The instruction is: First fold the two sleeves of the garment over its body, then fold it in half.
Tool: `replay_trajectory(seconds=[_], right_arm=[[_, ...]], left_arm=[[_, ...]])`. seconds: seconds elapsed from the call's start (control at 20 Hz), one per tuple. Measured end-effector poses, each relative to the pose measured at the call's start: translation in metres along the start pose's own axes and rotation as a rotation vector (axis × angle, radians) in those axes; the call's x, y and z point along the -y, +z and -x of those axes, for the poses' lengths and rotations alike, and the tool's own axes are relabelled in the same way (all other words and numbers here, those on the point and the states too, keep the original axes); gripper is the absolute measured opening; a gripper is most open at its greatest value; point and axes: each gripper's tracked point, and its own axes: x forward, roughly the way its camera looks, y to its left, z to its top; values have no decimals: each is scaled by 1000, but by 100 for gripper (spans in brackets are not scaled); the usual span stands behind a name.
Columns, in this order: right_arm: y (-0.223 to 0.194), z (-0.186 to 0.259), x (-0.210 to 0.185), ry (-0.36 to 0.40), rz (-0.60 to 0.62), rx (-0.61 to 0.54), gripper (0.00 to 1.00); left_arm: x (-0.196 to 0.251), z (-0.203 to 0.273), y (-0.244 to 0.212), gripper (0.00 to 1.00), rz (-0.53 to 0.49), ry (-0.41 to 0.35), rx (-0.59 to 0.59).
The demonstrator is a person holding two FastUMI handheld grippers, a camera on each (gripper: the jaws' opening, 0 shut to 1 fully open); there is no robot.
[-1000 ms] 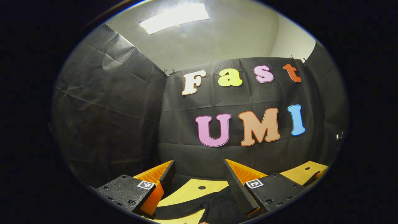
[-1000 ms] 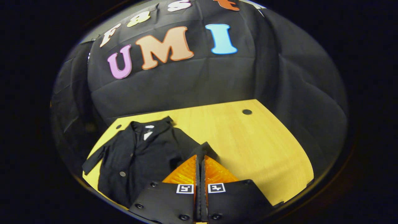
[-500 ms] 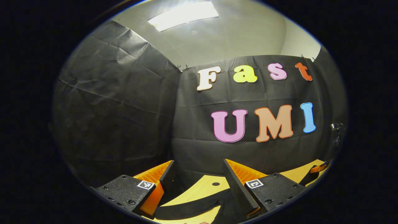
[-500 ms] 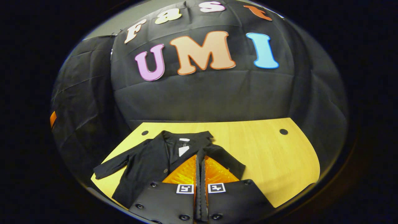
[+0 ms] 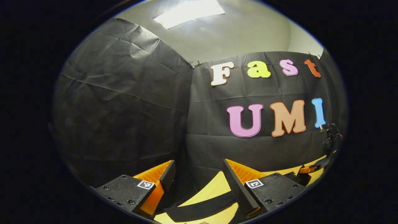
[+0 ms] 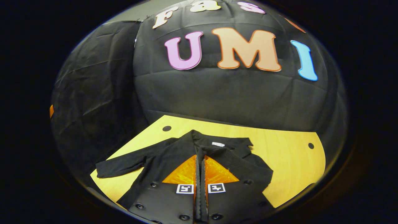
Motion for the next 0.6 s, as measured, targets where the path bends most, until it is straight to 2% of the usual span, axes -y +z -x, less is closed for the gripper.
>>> replay_trajectory(seconds=[0.2, 0.3, 0.35, 0.55, 0.6], right_arm=[[-10, -41, -39, 31, 50, -58, 2], [-17, -63, -57, 43, 77, -95, 0], [-19, -74, -65, 48, 88, -112, 2], [-28, -110, -98, 64, 132, -157, 0], [-31, -118, -105, 70, 137, -173, 2]], left_arm=[[-31, -1, -10, 90, -6, 38, -26], [-47, 0, -17, 93, -7, 58, -37], [-52, -1, -21, 93, -7, 66, -44], [-63, -4, -32, 92, -15, 84, -63], [-63, -6, -34, 90, -18, 82, -69]])
